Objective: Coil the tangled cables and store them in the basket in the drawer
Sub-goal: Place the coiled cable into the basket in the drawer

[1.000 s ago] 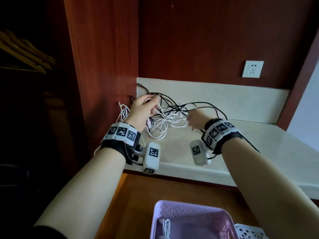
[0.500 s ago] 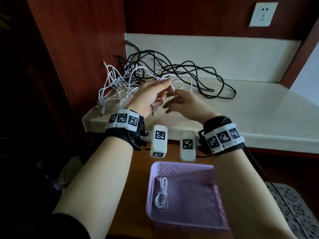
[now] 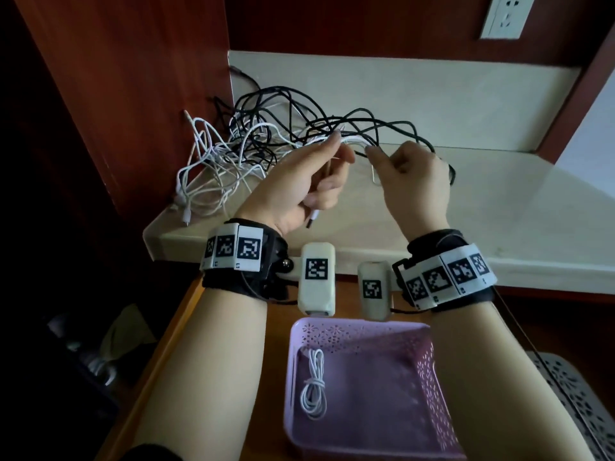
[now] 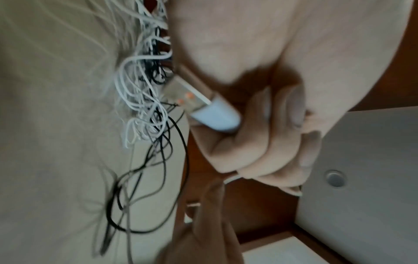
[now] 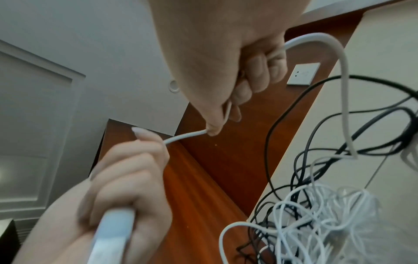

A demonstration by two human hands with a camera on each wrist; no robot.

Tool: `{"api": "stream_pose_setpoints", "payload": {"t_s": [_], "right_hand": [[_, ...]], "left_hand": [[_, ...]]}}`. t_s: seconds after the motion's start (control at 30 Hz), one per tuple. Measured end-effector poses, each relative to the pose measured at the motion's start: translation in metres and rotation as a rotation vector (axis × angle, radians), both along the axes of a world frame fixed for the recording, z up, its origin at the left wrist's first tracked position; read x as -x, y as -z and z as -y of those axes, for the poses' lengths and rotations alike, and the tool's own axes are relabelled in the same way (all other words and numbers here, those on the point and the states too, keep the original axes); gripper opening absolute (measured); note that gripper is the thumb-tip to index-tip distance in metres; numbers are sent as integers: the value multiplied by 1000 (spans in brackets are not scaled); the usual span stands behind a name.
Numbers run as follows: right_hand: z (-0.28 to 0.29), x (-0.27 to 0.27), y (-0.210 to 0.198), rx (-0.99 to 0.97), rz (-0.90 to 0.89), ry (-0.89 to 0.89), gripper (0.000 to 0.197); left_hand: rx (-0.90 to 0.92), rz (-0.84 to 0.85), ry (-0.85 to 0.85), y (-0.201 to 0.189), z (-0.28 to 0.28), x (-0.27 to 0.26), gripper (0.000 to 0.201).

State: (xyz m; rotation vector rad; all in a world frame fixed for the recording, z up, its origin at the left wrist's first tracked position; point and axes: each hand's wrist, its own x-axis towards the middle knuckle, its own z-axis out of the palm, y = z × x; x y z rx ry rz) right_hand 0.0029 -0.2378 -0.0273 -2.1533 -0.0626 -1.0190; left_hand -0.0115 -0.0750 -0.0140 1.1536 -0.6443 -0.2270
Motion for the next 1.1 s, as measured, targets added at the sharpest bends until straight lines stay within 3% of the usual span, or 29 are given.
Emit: {"api": "stream_pose_setpoints", "payload": {"t_s": [0.1, 0.17, 0.23, 0.37, 0.5, 0.6, 0.7, 0.8, 0.93, 1.0, 1.1], "right_hand": [[-15, 0, 8, 34, 55, -298, 31], [-26, 1, 17, 103, -65, -502, 19], [-32, 2, 24, 171, -241, -621, 21], [-32, 4, 26, 207, -446, -732, 21], [-28, 7, 21, 271, -441, -734, 15], [-23, 10, 18, 317, -386, -757, 14], [-24, 19, 7, 247, -389, -790, 17], [-19, 38, -17, 166, -321, -915, 16], [-2, 52, -39, -45, -196, -1013, 13], [2, 48, -39, -159, -75, -973, 18], [1, 45, -40, -139, 31, -870, 14]], "left_hand": [[216, 9, 76, -6, 2, 5, 38], [316, 15, 18, -9, -4, 4, 40], [343, 34, -148, -11, -15, 0, 38], [459, -11, -479, -15, -40, -4, 26], [552, -22, -729, -22, -58, -2, 22], [587, 18, -784, -25, -64, -3, 19], [452, 48, -867, -20, -60, -7, 6], [275, 92, -898, -13, -55, -10, 18], [-77, 166, -713, -13, -42, -5, 22], [-179, 147, -603, -16, -30, 5, 23], [-387, 123, -512, -20, -16, 20, 30]]}}
